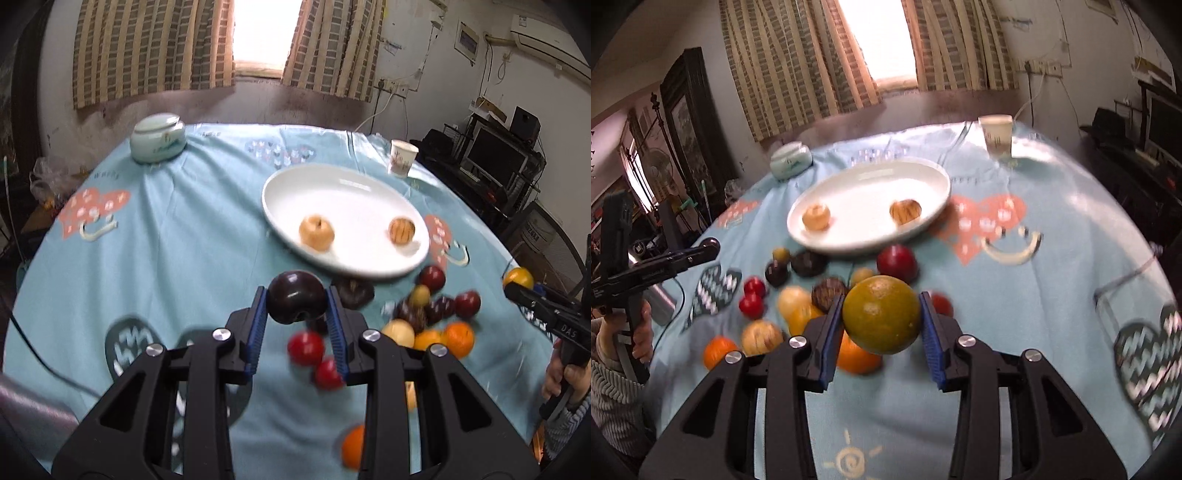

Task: Organize fruits
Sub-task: 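Carry the dark plum to the plate while the right tool grasps the green-yellow citrus, then release the plum and the citrus onto the plate, opening both tools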

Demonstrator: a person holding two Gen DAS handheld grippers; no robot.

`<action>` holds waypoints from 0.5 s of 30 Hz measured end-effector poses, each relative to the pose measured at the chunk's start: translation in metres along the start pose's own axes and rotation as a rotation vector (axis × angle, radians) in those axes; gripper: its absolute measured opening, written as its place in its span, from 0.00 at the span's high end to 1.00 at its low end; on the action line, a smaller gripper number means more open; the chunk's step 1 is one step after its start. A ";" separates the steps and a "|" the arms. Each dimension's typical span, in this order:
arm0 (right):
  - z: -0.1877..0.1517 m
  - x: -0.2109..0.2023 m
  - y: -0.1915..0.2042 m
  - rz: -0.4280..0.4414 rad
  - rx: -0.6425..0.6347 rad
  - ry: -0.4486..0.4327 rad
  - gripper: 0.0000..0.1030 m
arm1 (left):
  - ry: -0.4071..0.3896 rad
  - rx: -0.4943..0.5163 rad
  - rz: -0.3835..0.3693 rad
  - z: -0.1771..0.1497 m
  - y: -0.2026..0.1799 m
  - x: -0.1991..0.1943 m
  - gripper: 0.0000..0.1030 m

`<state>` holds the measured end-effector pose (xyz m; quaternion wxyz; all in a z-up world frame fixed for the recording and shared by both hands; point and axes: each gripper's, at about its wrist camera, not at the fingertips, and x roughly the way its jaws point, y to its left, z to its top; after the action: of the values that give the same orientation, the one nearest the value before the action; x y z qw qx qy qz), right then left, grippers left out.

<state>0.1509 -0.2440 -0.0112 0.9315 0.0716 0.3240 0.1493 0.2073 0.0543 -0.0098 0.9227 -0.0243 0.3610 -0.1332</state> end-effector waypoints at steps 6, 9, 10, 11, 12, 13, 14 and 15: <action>0.077 0.014 0.001 -0.008 -0.017 -0.114 0.61 | -0.024 -0.022 -0.002 0.063 -0.004 0.034 0.69; 0.104 0.047 -0.004 -0.010 -0.015 -0.108 0.61 | -0.008 -0.043 -0.009 0.083 -0.007 0.064 0.69; 0.110 0.060 -0.006 -0.012 -0.015 -0.096 0.61 | 0.000 -0.050 -0.012 0.087 -0.007 0.075 0.69; 0.115 0.073 -0.008 -0.018 -0.016 -0.085 0.61 | 0.010 -0.054 -0.015 0.091 -0.007 0.086 0.69; 0.118 0.086 -0.009 -0.027 -0.019 -0.071 0.61 | 0.024 -0.056 -0.011 0.096 -0.007 0.099 0.69; 0.121 0.102 -0.011 -0.032 -0.023 -0.049 0.61 | 0.036 -0.058 -0.005 0.099 -0.006 0.111 0.69; 0.123 0.116 -0.011 -0.032 -0.025 -0.028 0.61 | 0.047 -0.058 -0.002 0.101 -0.005 0.121 0.69; 0.124 0.129 -0.012 -0.030 -0.026 -0.007 0.61 | 0.064 -0.058 0.001 0.103 -0.004 0.132 0.69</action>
<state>0.3271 -0.2182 0.0072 0.9355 0.0550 0.3199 0.1394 0.3687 0.0099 -0.0207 0.9096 -0.0463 0.3941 -0.1228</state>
